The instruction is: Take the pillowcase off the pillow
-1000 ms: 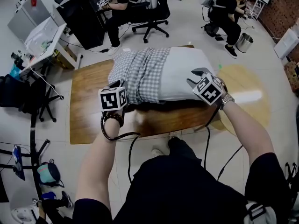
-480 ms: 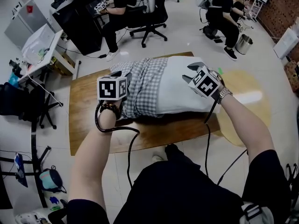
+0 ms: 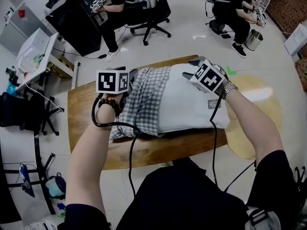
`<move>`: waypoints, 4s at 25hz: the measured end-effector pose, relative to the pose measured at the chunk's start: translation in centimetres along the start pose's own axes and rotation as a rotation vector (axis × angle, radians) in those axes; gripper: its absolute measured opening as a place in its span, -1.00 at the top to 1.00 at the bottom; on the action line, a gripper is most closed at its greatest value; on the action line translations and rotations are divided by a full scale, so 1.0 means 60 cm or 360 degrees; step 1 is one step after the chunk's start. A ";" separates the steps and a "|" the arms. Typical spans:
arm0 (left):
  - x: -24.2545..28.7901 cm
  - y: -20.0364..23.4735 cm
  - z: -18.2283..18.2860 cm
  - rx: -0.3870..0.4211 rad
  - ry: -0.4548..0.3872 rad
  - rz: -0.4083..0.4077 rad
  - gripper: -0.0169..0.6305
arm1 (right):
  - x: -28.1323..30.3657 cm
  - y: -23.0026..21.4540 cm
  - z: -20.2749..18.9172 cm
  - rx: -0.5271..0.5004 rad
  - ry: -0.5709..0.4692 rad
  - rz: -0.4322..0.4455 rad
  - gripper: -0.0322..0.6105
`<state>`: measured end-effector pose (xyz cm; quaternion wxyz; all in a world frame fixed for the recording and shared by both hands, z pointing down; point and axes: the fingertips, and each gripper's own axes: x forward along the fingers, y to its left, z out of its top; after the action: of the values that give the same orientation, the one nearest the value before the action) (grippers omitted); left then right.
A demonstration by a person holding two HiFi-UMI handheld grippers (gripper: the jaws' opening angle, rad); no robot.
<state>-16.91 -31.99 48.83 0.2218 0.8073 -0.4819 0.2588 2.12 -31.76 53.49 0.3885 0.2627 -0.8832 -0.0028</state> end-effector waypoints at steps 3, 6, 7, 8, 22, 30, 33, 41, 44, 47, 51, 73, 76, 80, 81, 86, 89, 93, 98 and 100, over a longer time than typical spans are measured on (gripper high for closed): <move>0.047 0.015 0.035 -0.0017 0.0072 -0.0053 0.21 | 0.029 -0.046 0.025 0.0005 -0.0029 0.0054 0.23; 0.089 0.033 0.060 -0.0018 0.0165 -0.0102 0.18 | 0.059 -0.075 0.038 0.0041 0.0010 0.0148 0.19; 0.102 0.038 0.066 -0.0017 0.0197 -0.0121 0.17 | 0.072 -0.083 0.041 0.0057 0.0025 0.0182 0.17; 0.115 0.043 0.071 -0.0012 0.0230 -0.0141 0.16 | 0.085 -0.092 0.045 0.0067 0.0031 0.0214 0.17; 0.270 0.082 0.047 0.0026 0.0856 -0.0383 0.05 | 0.204 -0.142 0.043 0.0188 0.0219 0.0754 -0.04; 0.315 0.104 0.003 0.0077 0.1191 -0.0468 0.08 | 0.249 -0.147 0.031 0.0275 0.0354 0.0984 -0.07; 0.322 0.111 -0.013 0.0116 0.1263 -0.0467 0.22 | 0.261 -0.133 0.016 0.0325 0.0416 0.1051 -0.06; 0.321 0.080 -0.054 0.0207 0.1297 -0.0438 0.85 | 0.235 -0.098 -0.023 0.0313 0.0467 0.1082 0.65; 0.316 0.103 -0.034 0.0210 0.1247 -0.0391 0.90 | 0.235 -0.108 -0.005 0.0292 0.0463 0.1012 0.84; 0.308 0.116 -0.026 0.0178 0.1186 -0.0332 0.91 | 0.220 -0.116 -0.002 0.0305 0.0446 0.0944 0.86; 0.290 0.124 -0.029 0.0114 0.1115 -0.0264 0.91 | 0.192 -0.120 -0.010 0.0316 0.0432 0.0871 0.86; 0.149 0.261 -0.037 -0.0040 0.0955 0.0090 0.91 | 0.125 -0.165 -0.038 0.0294 0.0542 0.0510 0.86; 0.140 0.266 -0.043 -0.0069 0.0946 0.0118 0.91 | 0.127 -0.164 -0.046 0.0297 0.0541 0.0496 0.86; 0.146 0.249 -0.052 -0.0005 0.0922 0.0142 0.91 | 0.126 -0.148 -0.044 0.0220 0.0491 0.0489 0.85; 0.146 0.243 -0.051 0.0012 0.0904 0.0138 0.91 | 0.125 -0.144 -0.039 0.0190 0.0463 0.0480 0.83; 0.139 0.210 -0.036 0.0064 0.0759 0.0113 0.86 | 0.127 -0.132 -0.026 0.0080 0.0295 0.0400 0.57; 0.135 0.179 -0.035 0.0097 0.0676 0.0104 0.71 | 0.115 -0.125 -0.034 -0.0003 0.0188 0.0333 0.36; 0.108 0.163 -0.043 0.0090 0.0596 0.0088 0.66 | 0.092 -0.110 -0.023 -0.0018 0.0117 0.0244 0.36; 0.076 0.137 -0.058 0.0071 0.0506 0.0080 0.66 | 0.063 -0.079 -0.018 -0.0034 0.0064 0.0187 0.35; 0.060 0.124 -0.064 0.0079 0.0466 0.0080 0.66 | 0.054 -0.058 -0.019 -0.0045 0.0050 0.0172 0.35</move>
<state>-22.89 -35.30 54.90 0.2631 0.7537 -0.4579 0.3912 2.70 -36.06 55.76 0.4054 0.2090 -0.8899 0.0099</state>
